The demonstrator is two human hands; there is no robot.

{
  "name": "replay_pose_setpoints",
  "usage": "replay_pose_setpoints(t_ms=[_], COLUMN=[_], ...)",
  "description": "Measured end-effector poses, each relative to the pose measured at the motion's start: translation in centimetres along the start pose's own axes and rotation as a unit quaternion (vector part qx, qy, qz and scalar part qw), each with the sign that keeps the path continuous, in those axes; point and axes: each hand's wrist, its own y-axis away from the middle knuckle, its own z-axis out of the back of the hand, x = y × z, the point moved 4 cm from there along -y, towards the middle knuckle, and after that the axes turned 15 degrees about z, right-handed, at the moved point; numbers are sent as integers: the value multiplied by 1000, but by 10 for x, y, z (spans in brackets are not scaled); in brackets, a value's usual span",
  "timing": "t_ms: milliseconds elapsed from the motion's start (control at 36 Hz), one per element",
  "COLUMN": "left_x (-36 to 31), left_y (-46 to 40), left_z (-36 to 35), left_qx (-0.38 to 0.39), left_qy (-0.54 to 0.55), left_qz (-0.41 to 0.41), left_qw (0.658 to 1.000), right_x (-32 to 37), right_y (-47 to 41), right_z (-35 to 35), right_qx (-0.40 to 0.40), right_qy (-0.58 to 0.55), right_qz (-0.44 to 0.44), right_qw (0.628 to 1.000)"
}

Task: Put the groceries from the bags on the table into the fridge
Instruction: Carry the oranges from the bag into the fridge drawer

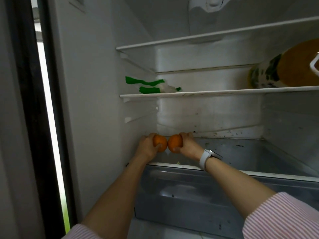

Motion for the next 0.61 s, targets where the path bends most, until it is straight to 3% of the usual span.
replay_pose_setpoints(t_ms=[139, 222, 333, 472, 611], left_x=[-5, -10, -16, -2, 41], left_y=[8, 22, 65, 164, 288], left_z=[2, 7, 15, 11, -14], left_qx=[30, -13, -107, -212, -212], left_qy=[-60, -56, 2, 107, 149], left_qz=[4, -5, -22, -9, -5], left_qw=[998, 998, 994, 971, 966], right_x=[6, 13, 30, 56, 97], right_y=[8, 20, 51, 125, 229], right_z=[8, 17, 32, 30, -8], right_qx=[48, 32, -110, -306, -332], right_qy=[22, 33, -29, -168, -232], right_qz=[11, 25, 49, 45, 85], right_qw=[999, 999, 992, 936, 910])
